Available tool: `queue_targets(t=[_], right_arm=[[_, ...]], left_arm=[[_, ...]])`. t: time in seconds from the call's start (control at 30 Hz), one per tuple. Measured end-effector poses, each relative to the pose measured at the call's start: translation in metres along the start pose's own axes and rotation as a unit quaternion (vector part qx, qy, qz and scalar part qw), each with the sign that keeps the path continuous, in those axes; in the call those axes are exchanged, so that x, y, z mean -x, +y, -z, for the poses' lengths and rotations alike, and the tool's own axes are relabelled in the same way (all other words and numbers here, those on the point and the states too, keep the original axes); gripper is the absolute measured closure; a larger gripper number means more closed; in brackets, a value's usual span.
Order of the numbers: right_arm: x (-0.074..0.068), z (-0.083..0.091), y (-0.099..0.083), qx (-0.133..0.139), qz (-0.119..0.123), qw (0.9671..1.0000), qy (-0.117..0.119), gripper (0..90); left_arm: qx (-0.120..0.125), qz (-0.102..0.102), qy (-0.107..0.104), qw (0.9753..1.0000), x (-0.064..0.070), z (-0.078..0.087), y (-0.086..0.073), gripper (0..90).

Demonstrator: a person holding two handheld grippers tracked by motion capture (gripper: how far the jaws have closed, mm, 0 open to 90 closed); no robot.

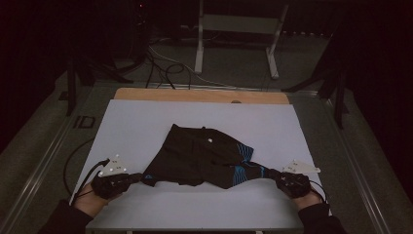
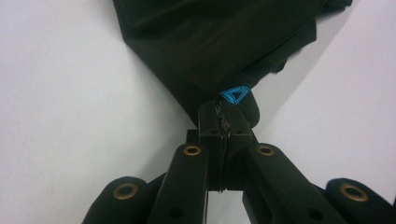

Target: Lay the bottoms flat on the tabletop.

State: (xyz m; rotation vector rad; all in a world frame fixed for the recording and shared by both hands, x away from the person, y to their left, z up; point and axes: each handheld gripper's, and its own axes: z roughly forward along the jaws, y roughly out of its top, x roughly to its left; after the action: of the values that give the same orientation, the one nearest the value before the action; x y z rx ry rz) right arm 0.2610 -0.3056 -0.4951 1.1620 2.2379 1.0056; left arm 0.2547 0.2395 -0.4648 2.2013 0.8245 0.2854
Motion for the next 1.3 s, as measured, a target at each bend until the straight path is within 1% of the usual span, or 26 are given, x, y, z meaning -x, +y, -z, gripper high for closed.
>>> queue_targets(t=[0.03,0.07,0.1,0.13,0.2,0.23,0.27,0.3,0.33,0.37,0.4,0.43,0.5,0.53,0.57,0.63,0.73,0.8,0.83,0.9,1.0,1.03,1.1,1.17,1.23,1.3], right_arm=[[0.003,0.004,0.003,0.016,-0.005,0.9998,-0.005,69.8],[0.004,0.006,0.004,0.021,-0.006,0.9998,-0.004,66.7],[0.004,0.007,0.006,0.025,-0.009,0.9996,-0.001,60.6],[0.004,0.007,0.006,0.025,-0.009,0.9996,-0.001,60.6],[0.004,0.008,0.009,0.035,-0.013,0.9993,0.005,50.1],[0.004,0.008,0.011,0.039,-0.015,0.9991,0.011,45.6],[0.003,0.008,0.015,0.050,-0.014,0.9985,0.015,33.7],[0.003,0.008,0.015,0.050,-0.014,0.9985,0.015,33.7],[0.003,0.007,0.017,0.053,-0.018,0.9983,0.019,27.9],[0.003,0.008,0.018,0.061,-0.017,0.9974,0.034,21.6],[0.002,0.007,0.020,0.065,-0.015,0.9968,0.044,16.8],[0.001,0.007,0.023,0.068,-0.015,0.9965,0.046,13.0],[0.000,0.007,0.027,0.078,-0.013,0.9953,0.055,13.4],[-0.001,0.006,0.030,0.078,-0.013,0.9956,0.051,12.8],[-0.001,0.004,0.032,0.076,-0.010,0.9959,0.048,10.8],[-0.003,0.002,0.037,0.079,-0.002,0.9960,0.042,10.5],[-0.005,-0.001,0.043,0.092,0.005,0.9952,0.033,10.8],[-0.006,-0.004,0.047,0.101,0.012,0.9945,0.024,11.3],[-0.006,-0.005,0.049,0.100,0.010,0.9945,0.028,13.7],[-0.003,-0.013,0.056,0.086,-0.004,0.9941,0.067,14.6],[0.001,-0.022,0.062,0.066,-0.011,0.9943,0.083,15.3],[0.001,-0.022,0.062,0.066,-0.011,0.9943,0.083,15.3],[0.003,-0.028,0.064,0.059,-0.021,0.9944,0.086,15.8],[0.002,-0.033,0.065,0.051,-0.031,0.9952,0.078,12.8],[0.000,-0.039,0.066,0.040,-0.027,0.9963,0.071,11.2],[-0.002,-0.045,0.066,0.039,-0.033,0.9955,0.080,9.0]], left_arm=[[0.005,0.002,0.001,1.0000,-0.001,0.000,0.001,79.9],[0.017,0.011,0.003,0.9998,-0.003,0.001,0.003,72.3],[0.017,0.011,0.003,0.9998,-0.003,0.001,0.003,64.3],[0.022,0.020,-0.004,0.9995,-0.005,0.000,0.004,64.3],[0.025,0.033,-0.020,0.9990,-0.008,-0.001,0.006,52.1],[0.026,0.036,-0.021,0.9988,-0.009,-0.003,0.007,47.2],[0.029,0.037,-0.020,0.9987,-0.010,-0.004,0.009,40.1],[0.029,0.039,-0.019,0.9987,-0.010,-0.006,0.010,40.1],[0.029,0.042,-0.017,0.9986,-0.011,-0.008,0.011,35.3],[0.029,0.045,-0.017,0.9984,-0.012,-0.009,0.013,29.6],[0.030,0.046,-0.014,0.9984,-0.012,-0.011,0.015,26.1],[0.033,0.048,-0.014,0.9982,-0.013,-0.012,0.016,23.0],[0.040,0.055,-0.016,0.9975,-0.015,-0.015,0.019,18.0],[0.045,0.053,-0.024,0.9973,-0.016,-0.016,0.020,14.4],[0.051,0.052,-0.024,0.9971,-0.017,-0.016,0.022,11.8],[0.057,0.049,-0.025,0.9969,-0.019,-0.018,0.025,8.1],[0.074,0.049,-0.024,0.9958,-0.021,-0.019,0.030,5.4],[0.077,0.046,-0.020,0.9958,-0.024,-0.021,0.034,5.2],[0.078,0.043,-0.018,0.9959,-0.025,-0.023,0.036,5.1],[0.081,0.035,-0.013,0.9960,-0.028,-0.026,0.040,5.0],[0.084,0.036,-0.015,0.9957,-0.033,-0.033,0.045,5.0],[0.081,0.035,-0.013,0.9960,-0.034,-0.037,0.046,5.0],[0.076,0.036,-0.012,0.9964,-0.037,-0.043,0.048,5.1],[0.070,0.039,-0.012,0.9967,-0.040,-0.050,0.050,5.2],[0.062,0.049,-0.013,0.9968,-0.042,-0.058,0.052,5.2],[0.052,0.057,-0.017,0.9969,-0.045,-0.064,0.053,5.4]])
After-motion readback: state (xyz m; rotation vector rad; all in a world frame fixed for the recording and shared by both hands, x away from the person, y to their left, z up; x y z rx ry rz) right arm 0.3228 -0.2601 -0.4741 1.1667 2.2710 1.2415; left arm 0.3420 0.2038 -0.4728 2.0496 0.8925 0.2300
